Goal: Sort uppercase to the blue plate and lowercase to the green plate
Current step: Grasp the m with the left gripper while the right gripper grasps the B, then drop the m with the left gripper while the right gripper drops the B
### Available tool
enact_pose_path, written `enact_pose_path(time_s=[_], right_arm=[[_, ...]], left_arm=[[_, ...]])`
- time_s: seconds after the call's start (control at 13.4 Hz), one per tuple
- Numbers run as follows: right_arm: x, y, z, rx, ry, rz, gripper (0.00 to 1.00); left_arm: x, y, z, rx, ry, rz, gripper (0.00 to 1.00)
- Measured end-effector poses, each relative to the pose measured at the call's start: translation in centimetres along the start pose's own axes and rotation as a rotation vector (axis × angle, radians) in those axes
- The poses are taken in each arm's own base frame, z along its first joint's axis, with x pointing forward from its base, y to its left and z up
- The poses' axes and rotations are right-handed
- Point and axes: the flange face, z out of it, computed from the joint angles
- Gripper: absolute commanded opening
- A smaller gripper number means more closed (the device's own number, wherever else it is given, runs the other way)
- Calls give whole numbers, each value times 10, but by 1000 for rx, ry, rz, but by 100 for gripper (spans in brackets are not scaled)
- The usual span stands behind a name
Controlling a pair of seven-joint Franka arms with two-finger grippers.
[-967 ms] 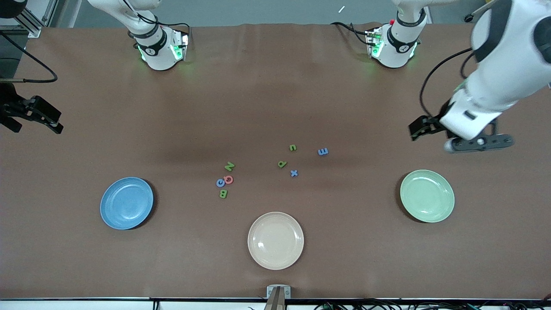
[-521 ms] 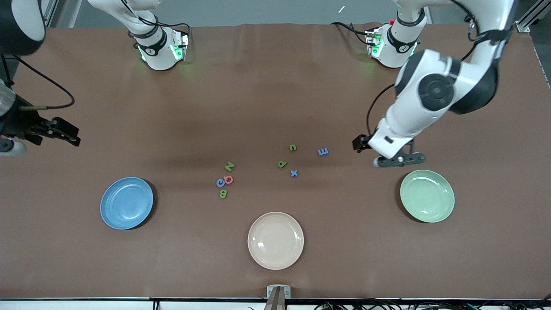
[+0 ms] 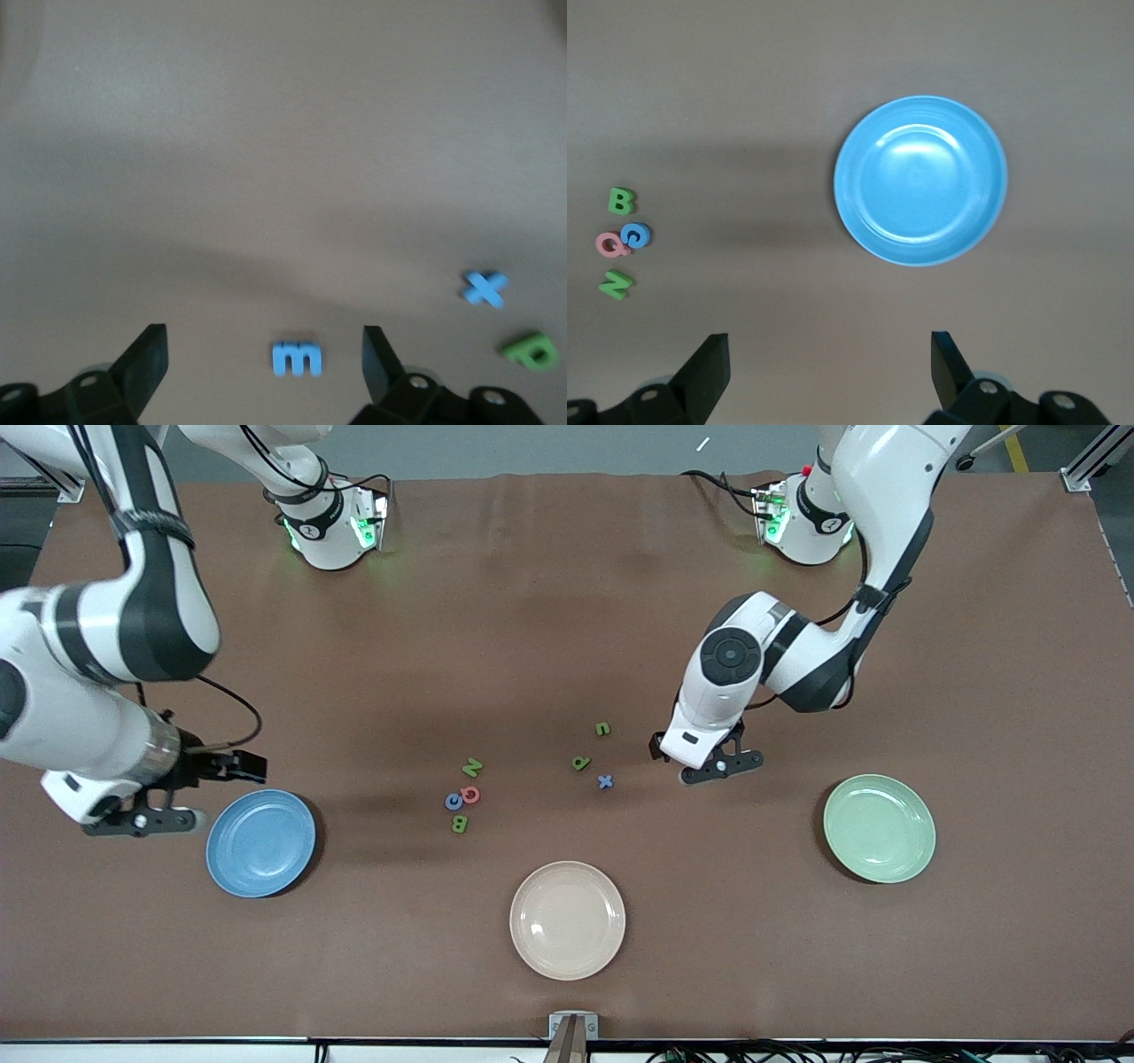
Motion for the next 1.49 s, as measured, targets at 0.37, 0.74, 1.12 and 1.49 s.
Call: enact_pose_path(time_s=[0.37,0.74,1.12,1.49], right_arm=[[20,-99,55,77,15,14,100],[32,-215,163,110,83,185,100],[35,-234,216,118,104,270,100],[36,-233,232,114,100,279,95]], left_arm=[[-12,6,55,15,-40,-70,95],[-37,12,74,34,-83,-84,94],[-57,8,90,28,-102,-73,90],[-57,8,91,-1,-93,-80,52]])
